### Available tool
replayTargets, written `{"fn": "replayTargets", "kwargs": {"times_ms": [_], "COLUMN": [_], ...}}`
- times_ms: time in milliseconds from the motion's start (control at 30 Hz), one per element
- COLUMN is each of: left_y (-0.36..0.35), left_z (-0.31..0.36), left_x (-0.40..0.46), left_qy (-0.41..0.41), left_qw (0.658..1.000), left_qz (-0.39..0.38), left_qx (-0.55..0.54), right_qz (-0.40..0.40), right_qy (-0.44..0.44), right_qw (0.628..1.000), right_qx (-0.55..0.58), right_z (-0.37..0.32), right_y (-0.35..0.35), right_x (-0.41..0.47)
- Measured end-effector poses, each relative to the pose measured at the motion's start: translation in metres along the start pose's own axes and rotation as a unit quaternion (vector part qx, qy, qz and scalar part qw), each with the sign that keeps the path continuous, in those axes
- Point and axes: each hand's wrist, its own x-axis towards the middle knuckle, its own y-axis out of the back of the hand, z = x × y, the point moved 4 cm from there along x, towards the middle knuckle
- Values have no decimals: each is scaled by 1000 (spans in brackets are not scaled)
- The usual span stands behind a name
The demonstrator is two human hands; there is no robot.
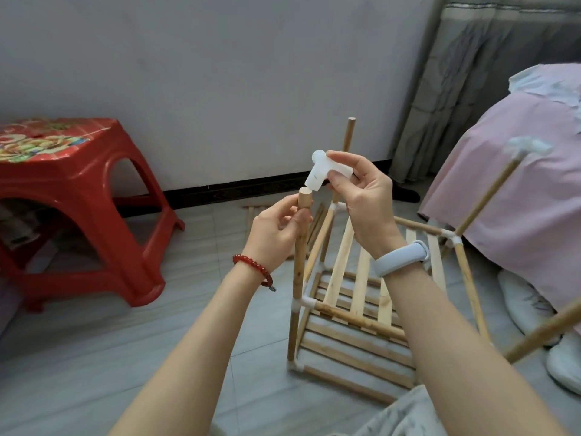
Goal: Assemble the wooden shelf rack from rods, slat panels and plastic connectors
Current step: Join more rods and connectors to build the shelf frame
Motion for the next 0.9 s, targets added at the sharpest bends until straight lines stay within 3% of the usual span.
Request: {"fn": "replayTargets", "kwargs": {"times_ms": [300, 400, 567, 700, 900], "left_y": [1, 3, 3, 4, 5], "left_z": [-2, -4, -4, -2, -4], "left_x": [1, 0, -1, -1, 2], "left_qy": [15, 23, 39, 37, 40], "left_qw": [1000, 1000, 999, 998, 997], "left_qz": [1, 19, 10, -42, -63], "left_qx": [4, -5, -26, -27, -33], "right_qz": [-99, -100, -65, -50, -114], "right_qy": [143, 178, 155, 116, 83], "right_qw": [977, 966, 971, 975, 958], "right_qx": [-125, -161, -172, -184, -251], "right_z": [-13, -12, -8, -12, -15], "right_y": [-12, -12, -11, -12, -15], "right_x": [-6, -10, -12, -9, -5]}}
